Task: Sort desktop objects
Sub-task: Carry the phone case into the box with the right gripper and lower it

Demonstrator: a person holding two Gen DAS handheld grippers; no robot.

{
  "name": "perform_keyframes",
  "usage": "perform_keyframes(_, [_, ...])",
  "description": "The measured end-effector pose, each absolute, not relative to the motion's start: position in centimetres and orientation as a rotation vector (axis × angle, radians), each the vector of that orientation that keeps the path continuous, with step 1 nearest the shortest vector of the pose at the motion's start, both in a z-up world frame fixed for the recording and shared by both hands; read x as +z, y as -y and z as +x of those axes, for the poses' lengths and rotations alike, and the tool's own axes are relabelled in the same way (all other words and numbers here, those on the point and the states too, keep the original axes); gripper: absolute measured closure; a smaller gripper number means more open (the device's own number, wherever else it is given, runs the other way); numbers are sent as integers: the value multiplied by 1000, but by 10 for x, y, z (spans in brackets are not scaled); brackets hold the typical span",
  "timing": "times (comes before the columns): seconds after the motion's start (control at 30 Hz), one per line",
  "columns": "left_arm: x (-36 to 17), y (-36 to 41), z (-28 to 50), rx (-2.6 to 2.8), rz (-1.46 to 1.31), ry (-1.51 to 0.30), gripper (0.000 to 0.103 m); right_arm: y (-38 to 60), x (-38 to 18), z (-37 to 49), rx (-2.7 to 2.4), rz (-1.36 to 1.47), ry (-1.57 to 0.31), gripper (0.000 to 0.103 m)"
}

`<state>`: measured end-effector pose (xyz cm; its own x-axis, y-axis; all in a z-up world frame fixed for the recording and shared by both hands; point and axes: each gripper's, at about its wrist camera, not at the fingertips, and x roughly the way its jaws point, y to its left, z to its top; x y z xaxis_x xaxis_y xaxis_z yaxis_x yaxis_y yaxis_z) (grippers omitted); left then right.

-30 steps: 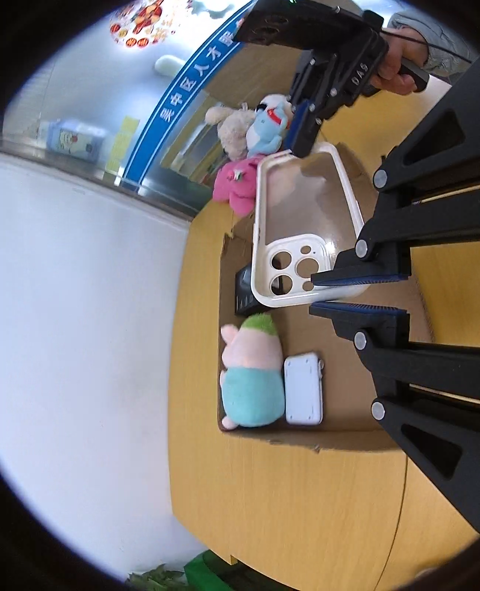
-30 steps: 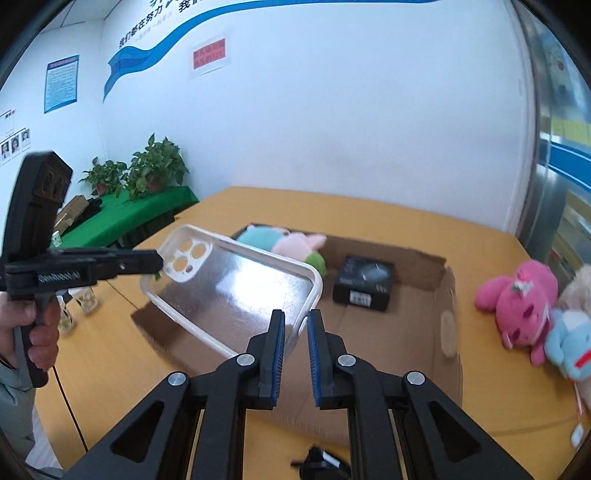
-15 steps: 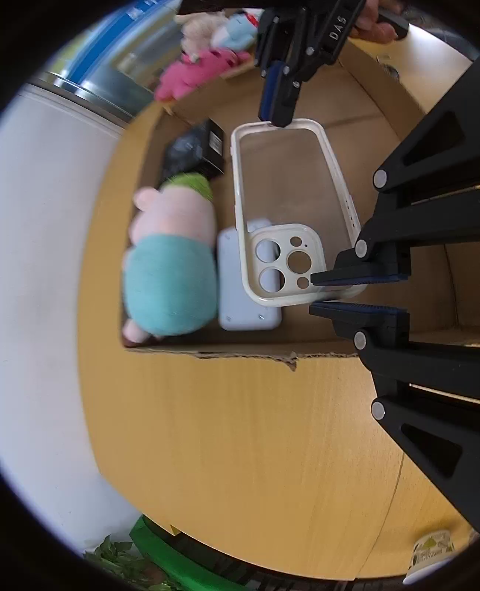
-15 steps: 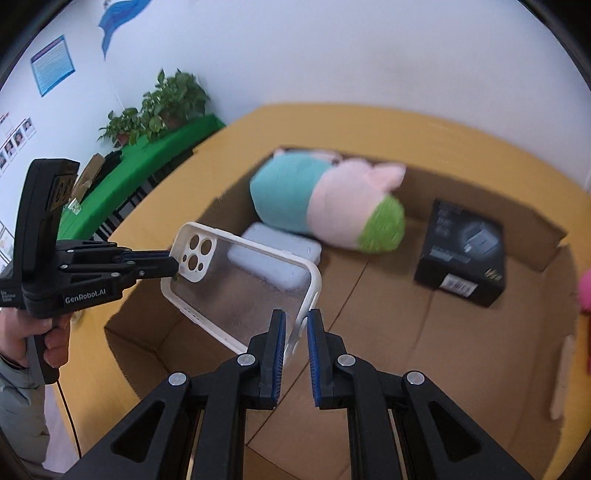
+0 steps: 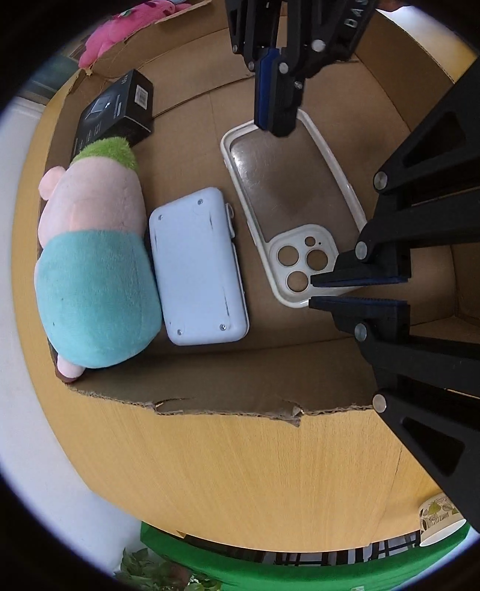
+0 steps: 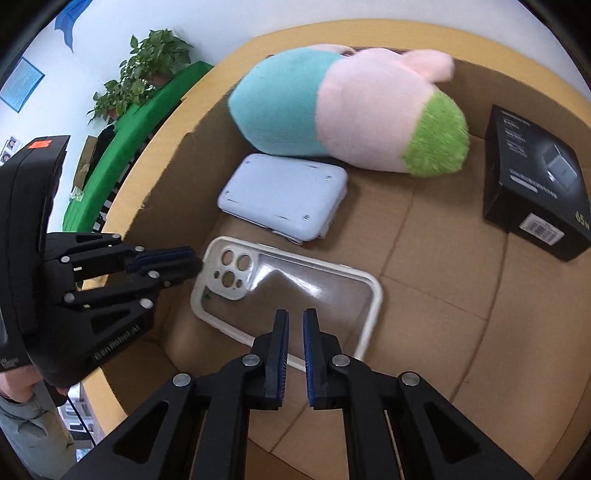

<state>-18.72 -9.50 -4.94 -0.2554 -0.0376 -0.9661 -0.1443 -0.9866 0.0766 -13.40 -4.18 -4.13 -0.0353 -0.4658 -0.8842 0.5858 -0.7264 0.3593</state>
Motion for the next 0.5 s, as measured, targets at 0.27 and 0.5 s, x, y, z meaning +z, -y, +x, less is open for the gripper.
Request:
perform_keyframes(0.27, [-18, 114, -156, 2546, -1712, -41, 94, 16, -59, -146, -1864, 1619, -118, 93])
perform_keyframes(0.5, [-8, 129, -134, 2572, -1668, 8, 93, 40, -66, -140, -1752, 1665, -141, 91])
